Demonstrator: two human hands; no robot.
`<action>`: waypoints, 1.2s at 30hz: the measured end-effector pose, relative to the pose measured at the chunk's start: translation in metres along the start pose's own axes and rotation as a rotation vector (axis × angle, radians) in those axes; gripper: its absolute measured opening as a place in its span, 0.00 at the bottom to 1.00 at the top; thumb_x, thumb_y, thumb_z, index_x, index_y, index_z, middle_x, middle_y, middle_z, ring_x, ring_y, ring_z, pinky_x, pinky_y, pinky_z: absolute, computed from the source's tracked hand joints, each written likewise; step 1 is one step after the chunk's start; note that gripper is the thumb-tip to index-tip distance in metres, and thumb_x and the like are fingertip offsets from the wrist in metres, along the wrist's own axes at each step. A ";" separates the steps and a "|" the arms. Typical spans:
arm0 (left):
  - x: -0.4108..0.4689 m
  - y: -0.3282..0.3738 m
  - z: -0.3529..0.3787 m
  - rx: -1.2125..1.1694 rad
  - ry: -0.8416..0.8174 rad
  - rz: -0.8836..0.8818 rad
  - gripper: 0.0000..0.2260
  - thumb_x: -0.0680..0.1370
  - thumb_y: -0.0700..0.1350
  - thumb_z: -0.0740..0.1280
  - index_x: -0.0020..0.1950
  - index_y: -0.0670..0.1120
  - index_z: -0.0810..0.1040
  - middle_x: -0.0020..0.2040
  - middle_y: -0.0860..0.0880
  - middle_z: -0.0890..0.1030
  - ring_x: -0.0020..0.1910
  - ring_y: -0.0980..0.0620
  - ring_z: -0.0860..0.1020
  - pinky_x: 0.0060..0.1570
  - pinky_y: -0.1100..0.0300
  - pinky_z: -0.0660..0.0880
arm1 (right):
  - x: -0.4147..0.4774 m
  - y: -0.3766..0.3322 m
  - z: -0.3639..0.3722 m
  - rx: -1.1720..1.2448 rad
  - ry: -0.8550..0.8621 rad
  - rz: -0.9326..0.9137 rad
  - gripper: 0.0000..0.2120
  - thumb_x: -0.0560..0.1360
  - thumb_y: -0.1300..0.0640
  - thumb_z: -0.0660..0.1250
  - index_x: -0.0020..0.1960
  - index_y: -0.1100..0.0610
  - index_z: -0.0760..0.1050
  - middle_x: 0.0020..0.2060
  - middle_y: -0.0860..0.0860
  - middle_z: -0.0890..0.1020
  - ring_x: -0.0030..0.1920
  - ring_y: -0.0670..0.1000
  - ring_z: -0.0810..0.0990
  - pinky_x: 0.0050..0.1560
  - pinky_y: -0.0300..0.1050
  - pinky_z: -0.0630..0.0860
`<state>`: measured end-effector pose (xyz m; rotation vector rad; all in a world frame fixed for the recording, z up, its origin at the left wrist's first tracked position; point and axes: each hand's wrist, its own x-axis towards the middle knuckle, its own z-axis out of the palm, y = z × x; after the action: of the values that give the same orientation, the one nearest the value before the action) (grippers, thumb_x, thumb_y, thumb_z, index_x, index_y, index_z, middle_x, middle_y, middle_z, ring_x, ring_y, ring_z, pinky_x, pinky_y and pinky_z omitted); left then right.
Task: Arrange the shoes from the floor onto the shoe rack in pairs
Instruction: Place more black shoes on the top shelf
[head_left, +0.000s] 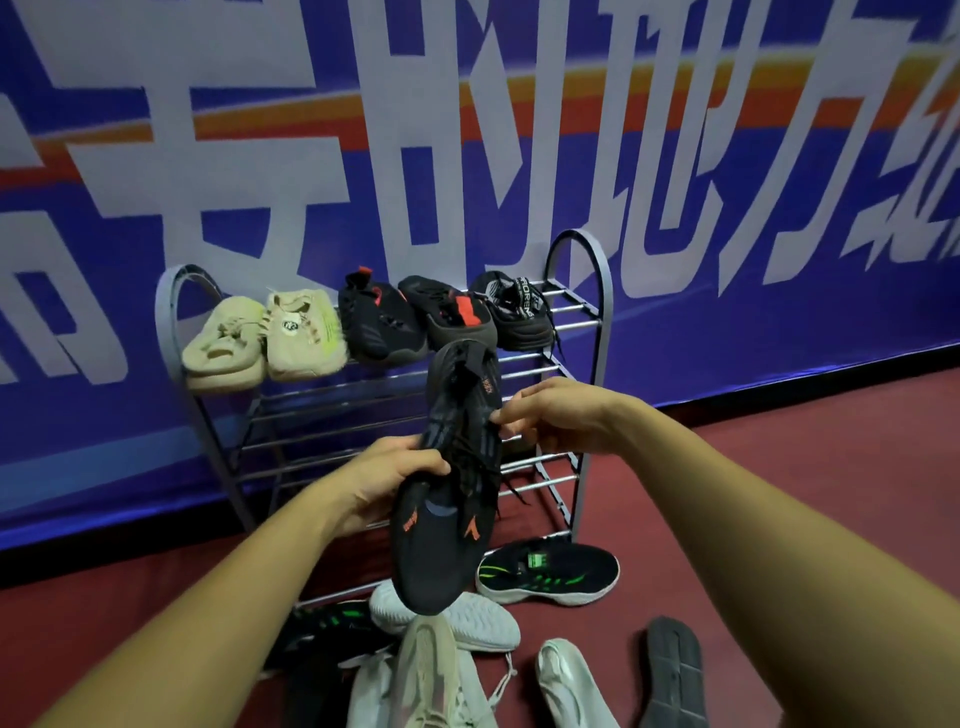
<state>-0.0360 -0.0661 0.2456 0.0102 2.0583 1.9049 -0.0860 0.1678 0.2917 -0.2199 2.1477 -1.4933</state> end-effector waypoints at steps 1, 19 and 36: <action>0.001 -0.002 -0.003 0.013 -0.003 -0.014 0.07 0.75 0.34 0.67 0.48 0.41 0.83 0.48 0.37 0.84 0.44 0.42 0.83 0.50 0.54 0.78 | 0.001 0.001 0.001 -0.025 0.014 0.022 0.10 0.75 0.55 0.73 0.52 0.60 0.83 0.39 0.51 0.82 0.34 0.46 0.70 0.32 0.39 0.64; 0.005 -0.043 -0.056 0.076 0.277 -0.121 0.09 0.77 0.47 0.70 0.55 0.46 0.82 0.48 0.46 0.86 0.39 0.53 0.80 0.33 0.63 0.65 | 0.041 0.014 0.036 -0.135 -0.040 0.166 0.18 0.78 0.57 0.70 0.65 0.63 0.76 0.42 0.51 0.86 0.31 0.44 0.71 0.32 0.37 0.66; 0.001 -0.060 -0.080 0.215 0.244 -0.213 0.10 0.75 0.48 0.72 0.56 0.47 0.83 0.50 0.49 0.87 0.42 0.54 0.84 0.35 0.64 0.71 | 0.061 0.028 0.078 -0.271 -0.123 0.209 0.04 0.79 0.56 0.68 0.52 0.56 0.78 0.36 0.48 0.83 0.30 0.44 0.70 0.30 0.36 0.65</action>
<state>-0.0433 -0.1500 0.1913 -0.3920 2.3078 1.6184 -0.0952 0.0887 0.2259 -0.1705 2.1929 -1.0459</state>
